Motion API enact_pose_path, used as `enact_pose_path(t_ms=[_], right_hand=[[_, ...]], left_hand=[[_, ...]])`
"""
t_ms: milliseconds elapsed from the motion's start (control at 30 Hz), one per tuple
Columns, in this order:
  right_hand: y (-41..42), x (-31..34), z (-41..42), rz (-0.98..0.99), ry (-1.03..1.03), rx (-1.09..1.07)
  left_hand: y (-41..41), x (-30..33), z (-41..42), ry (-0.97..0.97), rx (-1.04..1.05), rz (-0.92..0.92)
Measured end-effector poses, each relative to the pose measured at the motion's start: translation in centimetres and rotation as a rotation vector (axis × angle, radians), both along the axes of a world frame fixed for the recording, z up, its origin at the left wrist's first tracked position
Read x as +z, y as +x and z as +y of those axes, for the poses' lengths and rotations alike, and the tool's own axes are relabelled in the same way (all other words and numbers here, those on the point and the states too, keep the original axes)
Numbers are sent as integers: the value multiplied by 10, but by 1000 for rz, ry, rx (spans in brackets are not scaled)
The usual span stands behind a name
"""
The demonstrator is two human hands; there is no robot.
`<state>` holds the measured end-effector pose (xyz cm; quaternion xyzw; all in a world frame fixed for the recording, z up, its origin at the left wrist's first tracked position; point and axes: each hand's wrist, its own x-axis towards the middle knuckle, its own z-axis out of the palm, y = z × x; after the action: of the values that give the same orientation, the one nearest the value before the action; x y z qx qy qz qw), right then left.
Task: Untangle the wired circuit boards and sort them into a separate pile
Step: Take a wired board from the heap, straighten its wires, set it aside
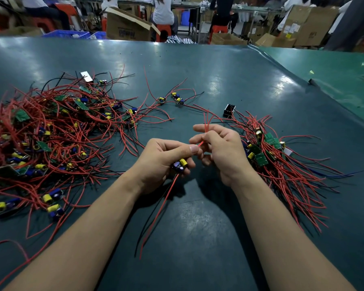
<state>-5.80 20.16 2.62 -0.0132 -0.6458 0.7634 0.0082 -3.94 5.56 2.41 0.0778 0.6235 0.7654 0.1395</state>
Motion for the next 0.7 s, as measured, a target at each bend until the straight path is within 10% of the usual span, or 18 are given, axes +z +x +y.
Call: enact_pose_path(t_ms=[700], right_hand=[[-3, 3, 8, 58, -191, -107]], left_hand=[[5, 4, -3, -46, -98, -13]])
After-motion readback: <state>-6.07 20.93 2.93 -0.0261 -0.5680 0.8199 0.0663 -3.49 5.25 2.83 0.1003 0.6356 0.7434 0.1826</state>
